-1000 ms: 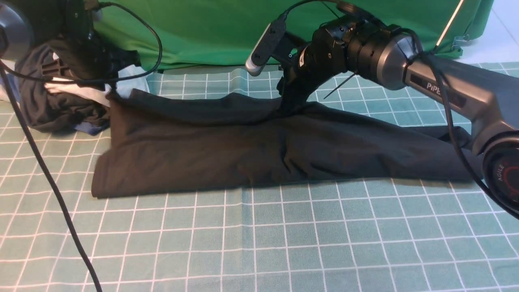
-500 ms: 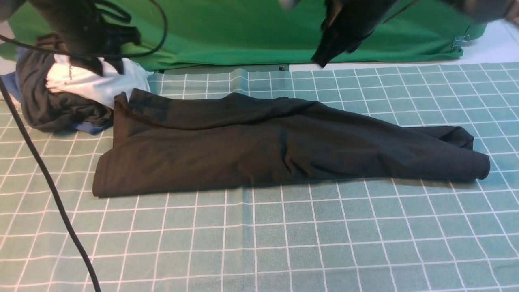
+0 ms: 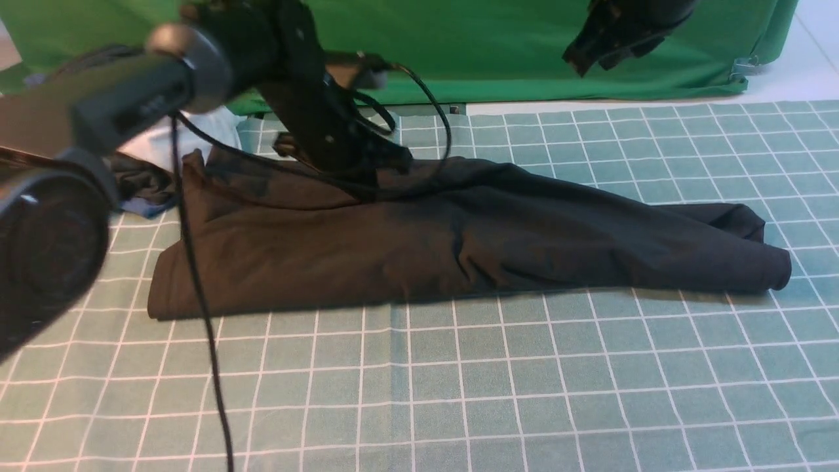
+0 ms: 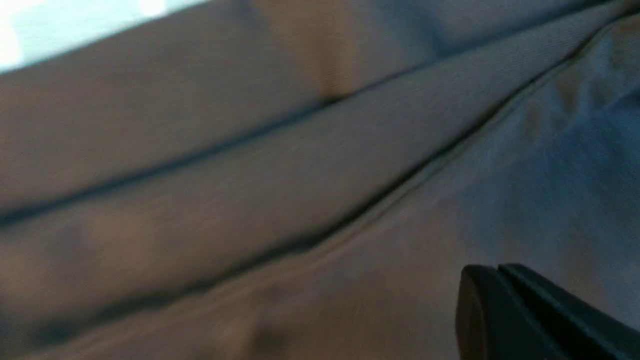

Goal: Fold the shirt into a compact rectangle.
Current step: 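Pull the folded dark garment lengthwise by its ends to straighten it flat on the table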

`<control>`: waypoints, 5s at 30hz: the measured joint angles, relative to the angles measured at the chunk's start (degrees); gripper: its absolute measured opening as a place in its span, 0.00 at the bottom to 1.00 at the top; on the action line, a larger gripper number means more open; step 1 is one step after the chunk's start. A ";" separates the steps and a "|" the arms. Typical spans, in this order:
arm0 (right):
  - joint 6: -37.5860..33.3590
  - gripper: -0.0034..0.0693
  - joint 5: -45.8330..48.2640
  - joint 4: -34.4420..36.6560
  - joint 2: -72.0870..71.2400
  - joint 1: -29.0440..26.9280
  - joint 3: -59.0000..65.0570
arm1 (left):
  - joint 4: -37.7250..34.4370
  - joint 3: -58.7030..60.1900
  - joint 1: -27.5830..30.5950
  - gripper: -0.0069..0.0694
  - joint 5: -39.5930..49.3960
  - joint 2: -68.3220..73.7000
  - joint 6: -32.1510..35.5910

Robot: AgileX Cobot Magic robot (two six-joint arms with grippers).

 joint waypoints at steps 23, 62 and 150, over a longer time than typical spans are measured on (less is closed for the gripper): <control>6.59 0.05 -1.95 -5.48 -24.74 -5.08 25.48 | 4.27 -20.02 5.66 0.11 9.15 2.46 -8.87; -4.62 0.05 -5.48 15.48 -23.05 -19.26 29.12 | 24.99 -30.95 -1.52 0.11 10.92 11.47 -17.79; -4.81 0.08 -20.11 18.37 8.92 -30.70 25.08 | 12.95 35.21 -1.52 0.11 -15.31 -22.68 -18.86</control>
